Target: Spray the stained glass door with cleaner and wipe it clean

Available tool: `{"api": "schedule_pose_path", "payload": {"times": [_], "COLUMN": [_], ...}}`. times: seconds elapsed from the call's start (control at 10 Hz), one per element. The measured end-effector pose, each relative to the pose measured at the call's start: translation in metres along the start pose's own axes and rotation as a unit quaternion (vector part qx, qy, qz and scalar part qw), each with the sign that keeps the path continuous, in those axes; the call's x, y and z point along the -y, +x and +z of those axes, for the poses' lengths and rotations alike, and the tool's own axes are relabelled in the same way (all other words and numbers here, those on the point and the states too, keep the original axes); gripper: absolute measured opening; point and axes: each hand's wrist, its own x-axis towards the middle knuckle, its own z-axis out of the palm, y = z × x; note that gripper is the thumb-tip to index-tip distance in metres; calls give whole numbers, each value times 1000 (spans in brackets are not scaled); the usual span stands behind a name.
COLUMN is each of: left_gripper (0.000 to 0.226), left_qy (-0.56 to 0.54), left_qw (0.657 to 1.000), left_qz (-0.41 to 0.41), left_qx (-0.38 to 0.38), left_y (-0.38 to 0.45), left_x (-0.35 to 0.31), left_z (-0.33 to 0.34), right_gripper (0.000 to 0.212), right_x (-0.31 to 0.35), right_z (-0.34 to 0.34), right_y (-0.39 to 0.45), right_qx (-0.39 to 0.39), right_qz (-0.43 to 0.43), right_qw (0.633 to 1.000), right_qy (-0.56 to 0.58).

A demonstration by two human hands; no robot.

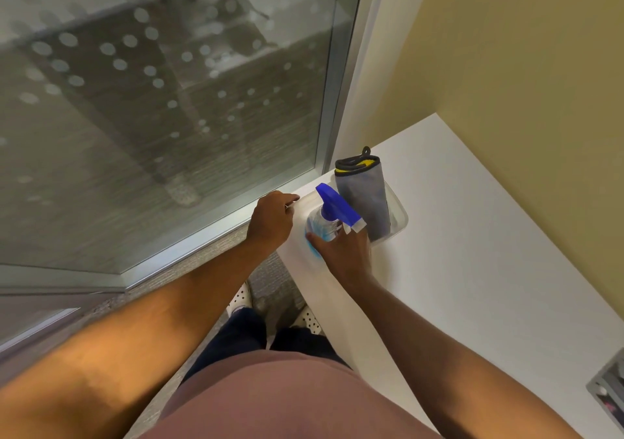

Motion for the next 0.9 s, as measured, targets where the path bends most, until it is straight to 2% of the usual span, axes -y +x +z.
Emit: {"api": "schedule_pose_path", "payload": {"times": [0.1,0.2,0.4,0.5,0.6,0.7,0.8,0.9], "left_gripper": [32,32,36,39,38,36,37,41], "left_qy": [8,9,20,28,39,50,24,18], "left_qw": [1000,1000,1000,999,997,989,977,957], "left_qz": [5,11,0,18,64,134,205,279], "left_qx": [3,1,14,15,-13,-28,-49,-73], "left_y": [-1,0,0,-3,-3,7,23,40], "left_x": [-2,-1,-3,-4,-6,-19,-50,-86], "left_z": [-1,0,-3,-10,-22,-41,-67,-96], "right_gripper": [86,75,80,80,77,59,17,8], "right_x": [-13,-10,-4,-5,-12,-10,3,27], "right_z": [8,7,7,1,-13,-42,-76,-111], "right_y": [7,3,1,-3,-7,-20,-25,-30], "right_qx": [-25,-48,-43,-38,-29,-17,-51,-148], "right_qz": [-8,-20,-24,-45,-66,-61,-100,-132], "right_qw": [999,998,999,998,997,997,993,980], "right_qy": [28,31,18,-13,-41,-39,-35,-35]}}
